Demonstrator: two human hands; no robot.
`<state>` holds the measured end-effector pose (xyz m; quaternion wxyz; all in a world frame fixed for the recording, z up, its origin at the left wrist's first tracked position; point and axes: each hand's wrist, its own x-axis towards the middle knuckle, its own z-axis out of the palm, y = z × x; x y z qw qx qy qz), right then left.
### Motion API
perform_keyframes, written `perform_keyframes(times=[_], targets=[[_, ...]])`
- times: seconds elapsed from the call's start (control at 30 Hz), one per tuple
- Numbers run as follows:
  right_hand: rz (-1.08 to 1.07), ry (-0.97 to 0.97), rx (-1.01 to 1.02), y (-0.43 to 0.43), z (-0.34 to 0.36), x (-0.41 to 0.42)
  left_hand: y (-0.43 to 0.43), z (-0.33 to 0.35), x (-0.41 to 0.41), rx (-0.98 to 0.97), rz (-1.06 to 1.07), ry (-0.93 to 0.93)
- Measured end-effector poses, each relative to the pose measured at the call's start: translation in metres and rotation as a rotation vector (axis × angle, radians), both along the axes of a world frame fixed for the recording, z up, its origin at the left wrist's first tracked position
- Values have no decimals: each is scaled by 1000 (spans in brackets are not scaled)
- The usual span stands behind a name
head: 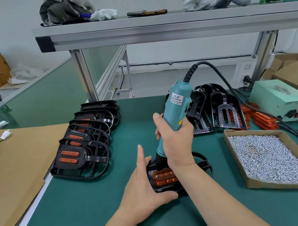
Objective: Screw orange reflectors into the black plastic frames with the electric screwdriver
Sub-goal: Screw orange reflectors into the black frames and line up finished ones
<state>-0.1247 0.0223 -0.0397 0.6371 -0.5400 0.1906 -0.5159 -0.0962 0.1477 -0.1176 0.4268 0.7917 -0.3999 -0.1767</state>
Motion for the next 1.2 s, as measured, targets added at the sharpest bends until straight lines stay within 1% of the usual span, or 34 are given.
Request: perform_keyframes(times=[0.4, 0.57, 0.7, 0.8, 1.0, 1.1, 1.2], targets=[[47, 58, -34, 6, -5, 5, 1, 2, 0, -28, -12, -18], [42, 65, -31, 5, -8, 4, -1, -1, 1, -42, -11, -19], [52, 96, -71, 8, -9, 6, -2, -2, 1, -50, 1, -20], [43, 105, -55, 9, -8, 6, -1, -1, 0, -42, 2, -14], [67, 78, -30, 9, -6, -4, -1, -1, 1, -36, -10, -23], [82, 16, -31, 10, -3, -13, 0, -2, 3, -32, -7, -29], [54, -56, -24, 5, 9, -22, 1, -3, 4, -13, 10, -22]])
